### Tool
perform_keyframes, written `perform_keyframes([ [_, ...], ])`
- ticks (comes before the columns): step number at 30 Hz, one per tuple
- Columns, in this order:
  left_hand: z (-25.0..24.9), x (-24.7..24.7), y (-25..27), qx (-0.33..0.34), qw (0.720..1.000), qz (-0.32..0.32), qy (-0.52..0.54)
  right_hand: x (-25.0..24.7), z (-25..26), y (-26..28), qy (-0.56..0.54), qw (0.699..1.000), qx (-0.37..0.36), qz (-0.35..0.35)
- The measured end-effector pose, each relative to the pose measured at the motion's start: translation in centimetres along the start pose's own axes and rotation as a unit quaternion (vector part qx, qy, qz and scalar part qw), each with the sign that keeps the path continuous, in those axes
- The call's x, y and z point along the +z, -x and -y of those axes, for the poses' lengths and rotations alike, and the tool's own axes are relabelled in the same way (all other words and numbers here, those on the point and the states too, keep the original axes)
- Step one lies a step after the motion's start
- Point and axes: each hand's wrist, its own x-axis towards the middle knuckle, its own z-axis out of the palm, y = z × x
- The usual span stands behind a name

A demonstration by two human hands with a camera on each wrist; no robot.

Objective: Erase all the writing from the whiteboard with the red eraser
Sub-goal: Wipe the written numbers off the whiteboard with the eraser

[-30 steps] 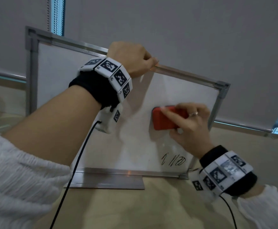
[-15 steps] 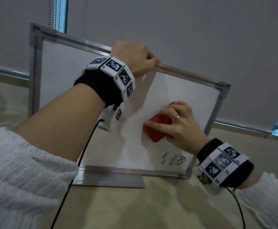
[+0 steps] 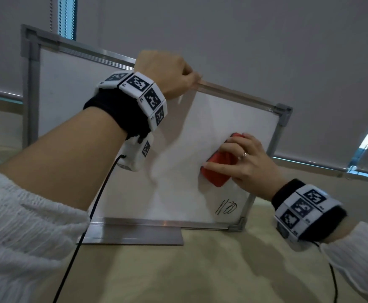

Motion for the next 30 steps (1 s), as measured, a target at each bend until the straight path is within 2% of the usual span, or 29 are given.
perform_keyframes([
  [2,-0.1,0.0,0.0,0.001,1.0,-0.003,-0.008,1.1,2.8,1.2,-0.009,0.999,-0.03,0.015],
  [5,-0.1,-0.1,0.1,0.006,1.0,-0.007,-0.008,2.5,5.9,3.4,-0.019,0.992,-0.113,0.05],
  [7,-0.1,-0.2,0.3,0.011,1.0,-0.011,-0.007,2.6,6.1,3.8,-0.019,0.987,-0.138,0.079],
  [9,-0.2,-0.3,0.3,0.013,1.0,-0.013,-0.009,2.0,5.2,3.2,-0.022,0.987,-0.136,0.077],
  [11,-0.2,-0.3,0.2,0.011,1.0,-0.01,-0.007,1.1,3.6,2.3,-0.013,0.995,-0.088,0.037],
  [13,-0.1,-0.2,0.1,0.008,1.0,-0.009,-0.002,0.1,1.5,1.6,-0.002,1.0,0.0,0.002],
  [16,0.0,0.0,0.0,0.005,1.0,-0.011,0.003,-0.8,-0.5,1.2,-0.012,0.987,0.157,-0.038],
  [19,-0.1,0.1,0.0,0.006,1.0,-0.015,-0.001,-0.1,1.2,1.6,-0.024,0.973,0.226,-0.03],
  [21,0.0,0.1,0.0,0.004,1.0,-0.011,0.003,0.9,3.0,2.7,-0.049,0.98,0.195,0.002],
  [24,0.0,0.0,0.0,0.002,1.0,-0.005,0.008,1.3,5.3,5.5,-0.024,0.994,0.053,0.087],
  [26,0.0,-0.1,0.1,0.001,1.0,-0.005,0.011,1.2,5.7,6.6,-0.002,0.991,-0.01,0.132],
  [28,0.0,-0.2,0.1,0.0,1.0,-0.004,0.009,0.8,4.9,6.4,-0.005,0.992,-0.007,0.126],
  [30,0.1,-0.2,0.0,0.001,1.0,0.0,0.005,0.1,3.3,5.3,-0.015,0.994,0.064,0.091],
])
